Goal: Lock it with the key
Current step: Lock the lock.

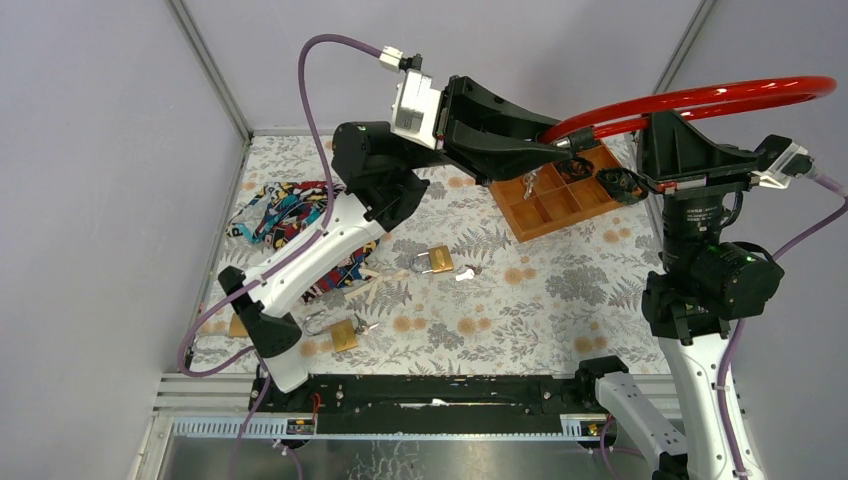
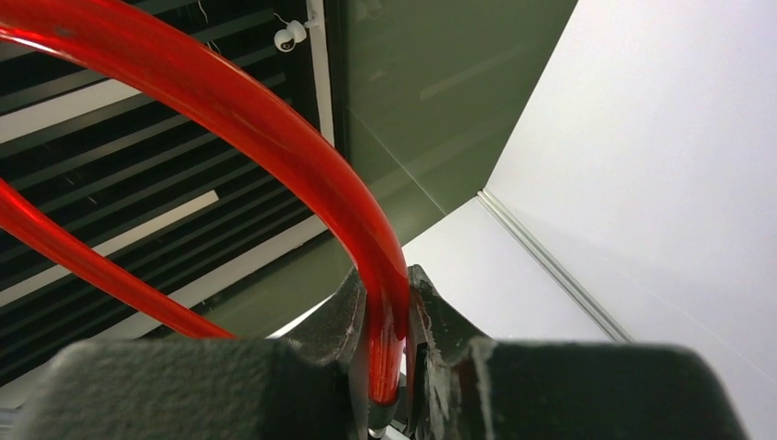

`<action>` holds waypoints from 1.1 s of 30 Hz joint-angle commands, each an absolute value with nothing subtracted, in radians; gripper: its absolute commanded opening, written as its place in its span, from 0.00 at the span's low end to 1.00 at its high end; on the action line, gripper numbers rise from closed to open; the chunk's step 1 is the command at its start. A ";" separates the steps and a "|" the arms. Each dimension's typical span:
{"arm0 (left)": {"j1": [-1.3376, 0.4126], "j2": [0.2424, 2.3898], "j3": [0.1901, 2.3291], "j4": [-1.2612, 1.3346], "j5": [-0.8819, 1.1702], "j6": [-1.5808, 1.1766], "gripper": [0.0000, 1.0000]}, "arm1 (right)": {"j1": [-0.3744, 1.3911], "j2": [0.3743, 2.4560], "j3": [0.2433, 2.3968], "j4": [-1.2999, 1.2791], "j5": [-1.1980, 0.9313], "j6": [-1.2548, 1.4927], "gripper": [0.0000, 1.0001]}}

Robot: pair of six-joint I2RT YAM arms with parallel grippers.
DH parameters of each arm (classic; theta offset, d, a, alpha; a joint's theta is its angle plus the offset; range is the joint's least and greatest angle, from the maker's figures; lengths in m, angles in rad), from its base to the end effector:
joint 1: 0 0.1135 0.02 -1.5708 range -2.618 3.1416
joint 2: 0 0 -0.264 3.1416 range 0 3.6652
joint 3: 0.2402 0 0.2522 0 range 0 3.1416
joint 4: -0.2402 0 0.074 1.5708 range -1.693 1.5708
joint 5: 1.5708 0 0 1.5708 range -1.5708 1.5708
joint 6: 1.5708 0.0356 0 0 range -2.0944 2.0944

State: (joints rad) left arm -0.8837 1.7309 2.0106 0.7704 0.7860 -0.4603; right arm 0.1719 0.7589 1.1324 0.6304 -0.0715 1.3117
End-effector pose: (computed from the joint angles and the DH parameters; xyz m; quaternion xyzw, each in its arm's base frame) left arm 0.1900 -0.2713 0.5854 0.4118 0.1547 -0.6329 0.6372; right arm 0.0916 0.0185 0.5328 0.1219 0.2538 0.6556 0.7006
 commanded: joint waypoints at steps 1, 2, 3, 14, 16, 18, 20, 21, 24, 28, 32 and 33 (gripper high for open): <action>-0.893 1.760 2.088 0.824 0.752 -0.468 0.00 | 0.173 0.753 1.167 0.723 -0.069 1.369 0.00; -0.894 1.767 2.096 0.826 0.748 -0.468 0.00 | 0.173 0.753 1.169 0.716 -0.070 1.369 0.00; -0.895 1.773 2.104 0.827 0.745 -0.467 0.00 | 0.173 0.752 1.170 0.712 -0.070 1.370 0.00; -0.915 1.825 2.124 0.816 0.723 -0.434 0.00 | 0.173 0.744 1.156 0.742 -0.049 1.431 0.00; -0.916 1.826 2.105 0.804 0.714 -0.438 0.00 | 0.173 0.744 1.159 0.752 -0.041 1.430 0.00; -0.921 1.829 2.089 0.793 0.712 -0.435 0.00 | 0.173 0.744 1.158 0.761 -0.027 1.434 0.00; -0.925 1.833 2.079 0.787 0.707 -0.436 0.00 | 0.173 0.744 1.154 0.770 -0.013 1.437 0.00; -0.926 1.837 2.076 0.784 0.706 -0.438 0.00 | 0.173 0.742 1.151 0.770 -0.009 1.437 0.00; -0.926 1.835 2.060 0.785 0.707 -0.430 0.00 | 0.173 0.736 1.145 0.743 -0.006 1.431 0.00; -0.925 1.837 2.071 0.801 0.691 -0.427 0.00 | 0.173 0.725 1.095 0.712 -0.021 1.460 0.00; -0.926 1.912 2.240 0.809 0.651 -0.435 0.00 | 0.173 0.724 1.071 0.619 -0.047 1.499 0.00; -0.925 1.940 2.306 0.797 0.639 -0.442 0.00 | 0.173 0.731 1.093 0.580 -0.067 1.485 0.00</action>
State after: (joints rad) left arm -0.9222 1.8507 2.1391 0.7975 0.7361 -0.4534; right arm 0.1673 0.7319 1.0615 0.6235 0.0196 1.4330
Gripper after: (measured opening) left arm 0.321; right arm 0.188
